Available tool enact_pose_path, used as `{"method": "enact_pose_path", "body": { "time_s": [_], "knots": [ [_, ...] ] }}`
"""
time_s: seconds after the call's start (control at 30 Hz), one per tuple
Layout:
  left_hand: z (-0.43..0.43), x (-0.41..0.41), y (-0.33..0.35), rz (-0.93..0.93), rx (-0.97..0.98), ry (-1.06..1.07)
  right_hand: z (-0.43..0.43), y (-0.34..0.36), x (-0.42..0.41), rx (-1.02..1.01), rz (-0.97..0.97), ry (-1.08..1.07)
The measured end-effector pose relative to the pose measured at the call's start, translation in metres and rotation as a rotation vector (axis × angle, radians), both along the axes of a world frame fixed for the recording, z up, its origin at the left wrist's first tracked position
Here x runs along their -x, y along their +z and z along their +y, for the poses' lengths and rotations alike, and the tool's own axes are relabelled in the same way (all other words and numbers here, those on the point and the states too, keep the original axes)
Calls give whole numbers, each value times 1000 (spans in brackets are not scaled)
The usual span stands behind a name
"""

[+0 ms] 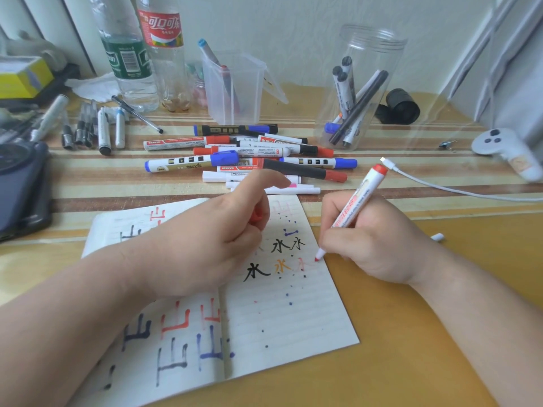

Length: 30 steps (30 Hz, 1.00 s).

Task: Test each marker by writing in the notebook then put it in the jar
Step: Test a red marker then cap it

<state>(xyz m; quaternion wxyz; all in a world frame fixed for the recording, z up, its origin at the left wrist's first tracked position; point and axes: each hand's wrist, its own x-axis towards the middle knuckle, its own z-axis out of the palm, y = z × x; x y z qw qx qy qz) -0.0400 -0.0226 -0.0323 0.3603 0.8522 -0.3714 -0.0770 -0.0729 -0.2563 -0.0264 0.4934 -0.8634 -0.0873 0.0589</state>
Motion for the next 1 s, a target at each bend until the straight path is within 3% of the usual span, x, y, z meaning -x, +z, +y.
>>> {"method": "enact_pose_path", "body": {
  "time_s": [0.17,0.4,0.8,1.0],
  "knots": [
    [-4,-3,-7,-100,-45,19,-8,-5,-3,-474,29,-12],
    [-9,1,2,-132,42,9,-3,-9,-2,-655,31,144],
    [-10,3,4,-75,10,31,1,-8,1,-691,0,81],
    [-12,4,6,-138,-18,17,4,-11,3,-550,-38,72]
  ]
}}
